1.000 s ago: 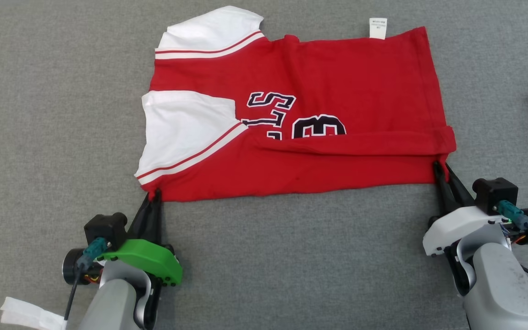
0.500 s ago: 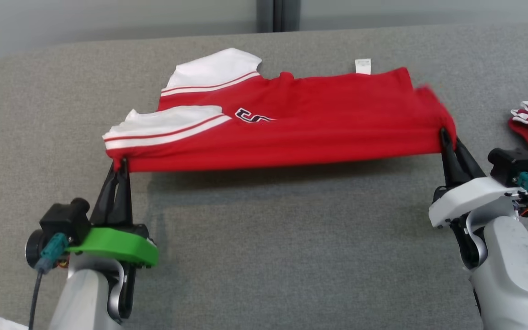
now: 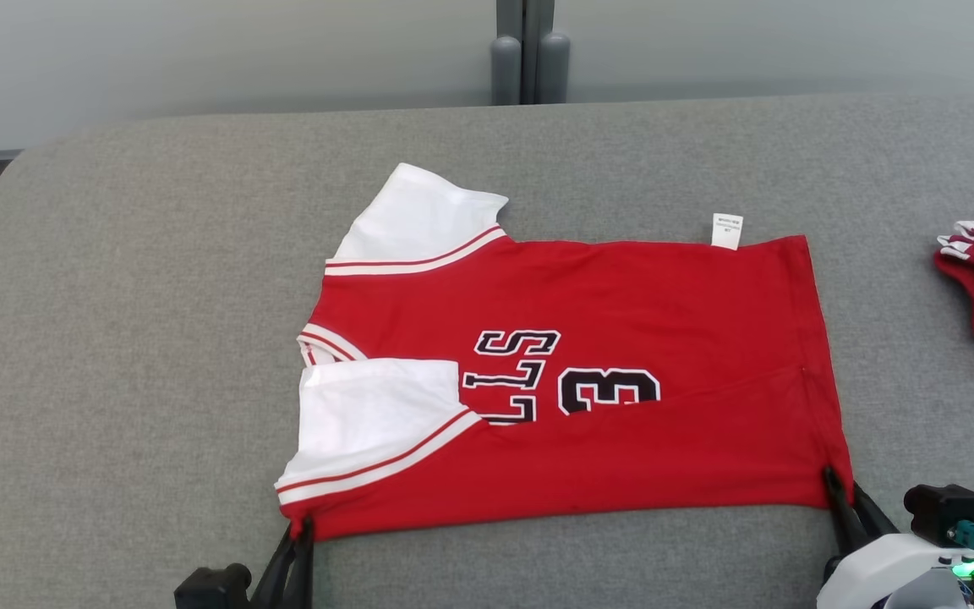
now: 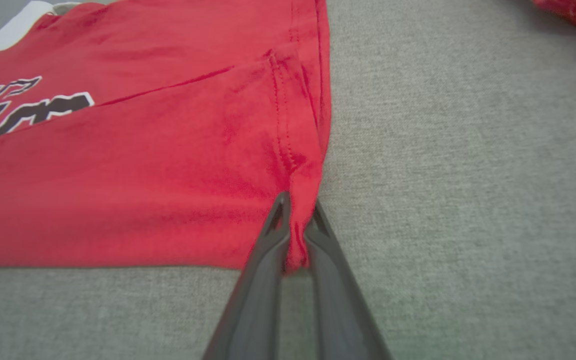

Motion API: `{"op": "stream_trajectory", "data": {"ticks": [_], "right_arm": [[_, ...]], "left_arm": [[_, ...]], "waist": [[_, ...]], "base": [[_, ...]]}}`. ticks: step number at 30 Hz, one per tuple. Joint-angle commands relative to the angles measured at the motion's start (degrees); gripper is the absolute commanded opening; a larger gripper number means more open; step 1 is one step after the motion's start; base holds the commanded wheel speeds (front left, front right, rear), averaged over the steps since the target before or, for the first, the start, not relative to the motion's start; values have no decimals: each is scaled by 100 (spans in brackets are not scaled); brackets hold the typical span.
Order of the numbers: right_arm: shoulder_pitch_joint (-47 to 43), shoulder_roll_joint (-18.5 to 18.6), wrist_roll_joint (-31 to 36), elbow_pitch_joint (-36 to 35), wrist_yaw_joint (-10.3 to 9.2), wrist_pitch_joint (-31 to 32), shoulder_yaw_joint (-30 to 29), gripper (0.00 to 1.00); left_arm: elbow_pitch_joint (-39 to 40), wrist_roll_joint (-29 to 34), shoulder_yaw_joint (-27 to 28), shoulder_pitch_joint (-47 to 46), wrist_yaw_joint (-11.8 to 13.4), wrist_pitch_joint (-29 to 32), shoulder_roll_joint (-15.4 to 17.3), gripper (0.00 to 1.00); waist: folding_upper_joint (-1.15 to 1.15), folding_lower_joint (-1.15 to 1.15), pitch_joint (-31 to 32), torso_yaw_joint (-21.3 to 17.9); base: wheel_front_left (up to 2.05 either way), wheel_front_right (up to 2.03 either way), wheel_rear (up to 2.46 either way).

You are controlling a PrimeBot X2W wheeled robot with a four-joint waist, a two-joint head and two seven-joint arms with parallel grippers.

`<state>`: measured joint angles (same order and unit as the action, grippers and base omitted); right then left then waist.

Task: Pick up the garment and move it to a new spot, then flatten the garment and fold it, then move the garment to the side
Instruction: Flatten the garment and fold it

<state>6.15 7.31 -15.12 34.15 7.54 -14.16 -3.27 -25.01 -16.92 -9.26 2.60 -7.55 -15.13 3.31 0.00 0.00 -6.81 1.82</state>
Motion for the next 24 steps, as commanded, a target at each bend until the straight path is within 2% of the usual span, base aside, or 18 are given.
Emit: {"op": "stream_trajectory", "data": {"ticks": [1, 2, 10, 16, 24], "right_arm": [[-66, 44, 48, -32, -12, -40, -56, 100], [-62, 65, 102, -57, -12, -45, -92, 100], [858, 177, 639, -336, -12, 39, -450, 100], [1996, 229, 1106, -301, -12, 511, -454, 100], [3105, 178, 1590, 172, -12, 881, -606, 100]], "left_arm": [[25, 34, 30, 43, 16, 0, 19, 91], [58, 59, 69, 24, 16, -1, 13, 100], [561, 300, 366, -866, 16, 0, 46, 100], [398, 322, 57, -2046, 16, 0, 404, 100], [-142, 63, -522, -3305, 16, 0, 813, 100]], "waist": [[0, 0, -38, 6], [0, 0, -65, 5], [0, 0, -536, -11], [0, 0, -1083, -47], [0, 0, -1689, -73]], "base": [[0, 0, 0], [0, 0, 0], [0, 0, 0], [0, 0, 0], [0, 0, 0]]}}
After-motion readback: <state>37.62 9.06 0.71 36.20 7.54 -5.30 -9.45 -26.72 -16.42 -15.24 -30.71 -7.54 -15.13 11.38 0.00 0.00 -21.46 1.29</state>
